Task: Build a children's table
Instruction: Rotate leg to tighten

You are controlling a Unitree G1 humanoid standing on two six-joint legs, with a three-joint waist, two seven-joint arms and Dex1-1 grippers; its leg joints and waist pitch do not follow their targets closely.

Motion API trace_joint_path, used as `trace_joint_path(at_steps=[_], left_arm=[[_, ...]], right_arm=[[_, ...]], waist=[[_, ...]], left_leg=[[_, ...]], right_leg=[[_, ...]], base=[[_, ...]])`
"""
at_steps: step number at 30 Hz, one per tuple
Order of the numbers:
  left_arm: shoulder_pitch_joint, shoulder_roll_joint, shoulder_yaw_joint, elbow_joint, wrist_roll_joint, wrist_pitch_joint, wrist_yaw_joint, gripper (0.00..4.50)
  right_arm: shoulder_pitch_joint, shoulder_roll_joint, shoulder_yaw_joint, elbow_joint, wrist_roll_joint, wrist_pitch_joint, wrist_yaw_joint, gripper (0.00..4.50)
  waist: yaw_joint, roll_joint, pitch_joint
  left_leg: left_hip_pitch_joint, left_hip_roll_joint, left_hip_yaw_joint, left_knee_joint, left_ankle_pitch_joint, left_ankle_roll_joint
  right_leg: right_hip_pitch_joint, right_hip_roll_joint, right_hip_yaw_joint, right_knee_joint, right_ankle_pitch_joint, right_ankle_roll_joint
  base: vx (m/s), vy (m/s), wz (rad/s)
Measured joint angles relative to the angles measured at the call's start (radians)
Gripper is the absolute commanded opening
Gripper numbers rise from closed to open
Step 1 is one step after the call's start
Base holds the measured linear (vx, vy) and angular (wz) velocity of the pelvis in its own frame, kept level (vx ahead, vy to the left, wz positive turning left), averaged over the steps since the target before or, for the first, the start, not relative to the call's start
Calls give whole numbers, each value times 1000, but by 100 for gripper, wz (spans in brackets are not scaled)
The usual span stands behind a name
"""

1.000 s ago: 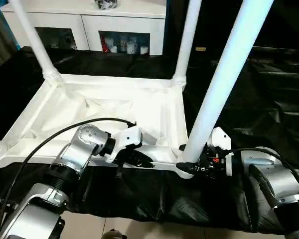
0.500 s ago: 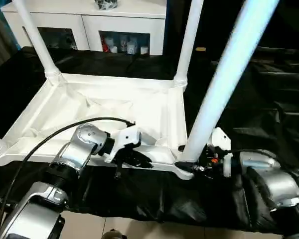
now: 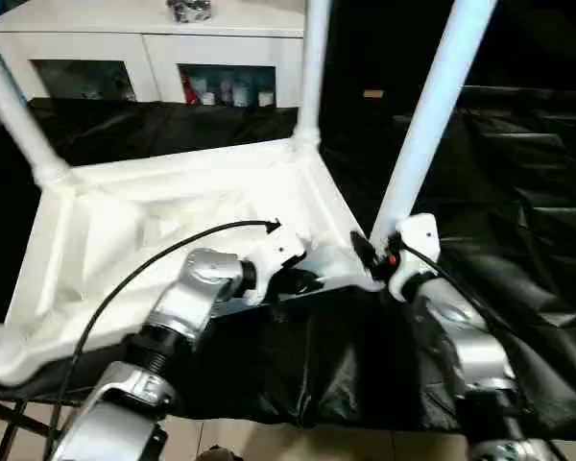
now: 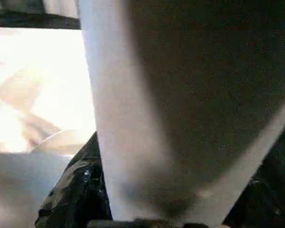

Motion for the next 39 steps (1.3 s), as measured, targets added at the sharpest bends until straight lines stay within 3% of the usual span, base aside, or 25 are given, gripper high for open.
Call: trace_joint_path(at_steps=[1, 4, 8, 12, 17, 24, 32, 39], left_arm=[[3, -1, 0, -4, 2, 0, 6, 0], [22, 0, 0, -35, 9, 2, 9, 0], [27, 9, 0, -49, 6, 6, -9, 0], [38, 44, -8, -75, -18, 7, -55, 0], [38, 80, -7, -77, -35, -6, -122, 0], [22, 158, -25, -42, -77, -59, -320, 0], [-11, 192, -48, 5, -81, -98, -418, 0], [-22, 198, -49, 29, -82, -116, -448, 0]], right_arm=[[-4, 4, 0, 4, -3, -5, -9, 269], [-10, 20, -11, 13, 6, -11, -5, 271], [-7, 3, -12, 6, 8, -8, 60, 315], [22, -63, 31, -30, 28, -4, 181, 352], [44, -134, 60, -62, 53, 6, 319, 352], [92, -311, 116, -139, 156, 48, 694, 329], [83, -360, 149, -138, 169, 42, 831, 266], [64, -377, 165, -133, 186, 51, 879, 241]], waist=[[-1, 0, 0], [-2, 0, 0], [-4, 0, 0], [-4, 0, 0], [-4, 1, 1], [4, -1, 2], [13, 0, 2], [19, 0, 2]], left_leg=[[0, -1, 0, -1, 0, 0], [0, -4, 0, -4, 0, 0], [0, -8, 0, -5, 0, 0], [0, -8, 0, -6, 0, 0], [-1, -8, 0, -7, 0, 1], [-1, -8, -1, -5, 0, 3], [-5, -8, -1, -2, 0, 3], [-8, -7, -1, -2, 1, 5]], right_leg=[[0, 0, 1, 0, 0, 0], [0, 1, 7, -1, -1, 1], [-2, 1, 13, -1, 0, 1], [-2, 1, 13, -1, -1, 2], [-4, 2, 13, -1, -2, 1], [-3, 2, 13, -4, -1, 1], [-3, 1, 13, -3, -1, 1], [-4, 1, 13, -3, -1, 1]], base=[[0, 0, 0], [0, 0, 0], [0, 0, 0], [0, 0, 0], [0, 0, 0], [0, 0, 0], [0, 0, 0], [0, 0, 0]])
